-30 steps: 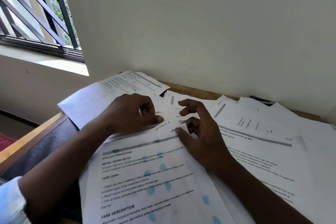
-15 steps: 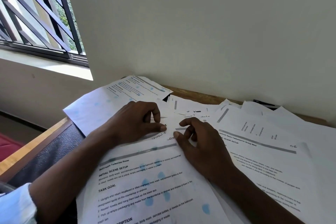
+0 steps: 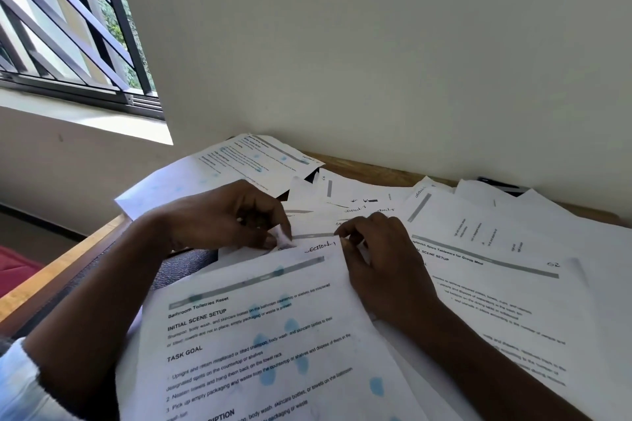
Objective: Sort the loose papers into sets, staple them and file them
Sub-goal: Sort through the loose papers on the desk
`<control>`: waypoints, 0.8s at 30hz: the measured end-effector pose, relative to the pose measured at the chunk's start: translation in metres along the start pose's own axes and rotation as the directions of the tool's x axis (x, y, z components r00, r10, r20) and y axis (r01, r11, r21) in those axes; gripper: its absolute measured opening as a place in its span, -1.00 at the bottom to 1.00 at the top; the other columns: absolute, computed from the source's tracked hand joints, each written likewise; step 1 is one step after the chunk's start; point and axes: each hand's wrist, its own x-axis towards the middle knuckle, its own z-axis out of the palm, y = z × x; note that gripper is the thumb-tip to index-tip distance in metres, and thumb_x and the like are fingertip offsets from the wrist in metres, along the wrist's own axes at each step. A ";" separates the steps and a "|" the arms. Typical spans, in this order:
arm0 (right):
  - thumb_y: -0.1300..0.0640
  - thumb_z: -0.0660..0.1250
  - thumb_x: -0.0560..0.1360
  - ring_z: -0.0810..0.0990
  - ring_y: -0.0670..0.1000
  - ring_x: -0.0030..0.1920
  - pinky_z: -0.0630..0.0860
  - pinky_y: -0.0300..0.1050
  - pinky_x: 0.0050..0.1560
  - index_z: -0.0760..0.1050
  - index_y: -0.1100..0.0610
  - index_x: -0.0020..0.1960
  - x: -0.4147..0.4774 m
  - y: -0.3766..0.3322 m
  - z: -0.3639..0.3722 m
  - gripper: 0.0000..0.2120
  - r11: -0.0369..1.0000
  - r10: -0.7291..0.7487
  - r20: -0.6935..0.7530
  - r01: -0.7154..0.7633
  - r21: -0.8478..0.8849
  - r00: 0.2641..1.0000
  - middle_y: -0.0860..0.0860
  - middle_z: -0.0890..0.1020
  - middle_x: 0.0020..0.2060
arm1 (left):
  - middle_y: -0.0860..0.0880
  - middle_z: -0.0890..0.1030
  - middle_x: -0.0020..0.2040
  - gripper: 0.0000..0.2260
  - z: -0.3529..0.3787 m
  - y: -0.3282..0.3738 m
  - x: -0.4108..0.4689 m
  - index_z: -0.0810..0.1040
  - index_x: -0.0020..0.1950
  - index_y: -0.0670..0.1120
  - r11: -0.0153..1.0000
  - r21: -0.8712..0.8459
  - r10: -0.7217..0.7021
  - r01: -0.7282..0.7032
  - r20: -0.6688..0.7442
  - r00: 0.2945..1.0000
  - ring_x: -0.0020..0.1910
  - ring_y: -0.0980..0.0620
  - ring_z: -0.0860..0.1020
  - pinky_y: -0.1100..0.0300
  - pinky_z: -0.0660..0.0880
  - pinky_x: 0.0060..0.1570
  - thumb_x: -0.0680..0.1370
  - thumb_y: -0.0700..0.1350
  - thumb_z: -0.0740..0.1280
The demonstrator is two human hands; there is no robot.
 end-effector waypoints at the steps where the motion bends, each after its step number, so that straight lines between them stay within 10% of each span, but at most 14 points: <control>1: -0.09 0.22 0.53 0.42 -0.06 0.09 0.43 -0.05 0.10 0.58 -0.07 0.13 -0.001 0.000 0.000 -0.74 0.999 0.028 -0.032 -0.027 0.025 0.999 -0.12 0.52 -0.01 | -0.06 0.63 -0.24 -0.76 0.000 0.001 -0.001 0.74 -0.05 0.06 1.000 -0.009 -0.006 0.006 0.008 1.000 -0.21 0.09 0.51 0.24 0.40 -0.12 0.55 -0.31 0.48; 9: -0.18 0.46 0.49 0.39 0.12 0.36 0.38 0.06 0.36 0.29 0.04 0.55 0.011 0.009 -0.017 -0.26 0.943 0.332 -0.028 -0.332 0.001 0.943 0.02 0.53 0.28 | 0.01 0.72 -0.12 -0.61 0.008 -0.010 0.009 0.68 -0.22 0.02 0.999 0.024 -0.034 0.037 -0.110 0.993 -0.18 0.05 0.59 0.31 0.46 -0.14 0.48 -0.47 0.30; 24: -0.05 0.43 0.51 0.51 -0.02 0.00 0.45 0.05 0.08 0.59 -0.07 -0.16 0.006 0.001 -0.020 -0.90 0.975 0.220 -0.093 -0.223 -0.016 0.971 -0.17 0.56 -0.19 | 0.21 0.61 -0.24 -0.90 0.036 -0.005 0.024 0.61 0.05 0.16 0.958 0.254 -0.015 0.132 -0.415 0.910 -0.20 0.15 0.55 0.25 0.45 -0.14 0.58 -0.03 0.45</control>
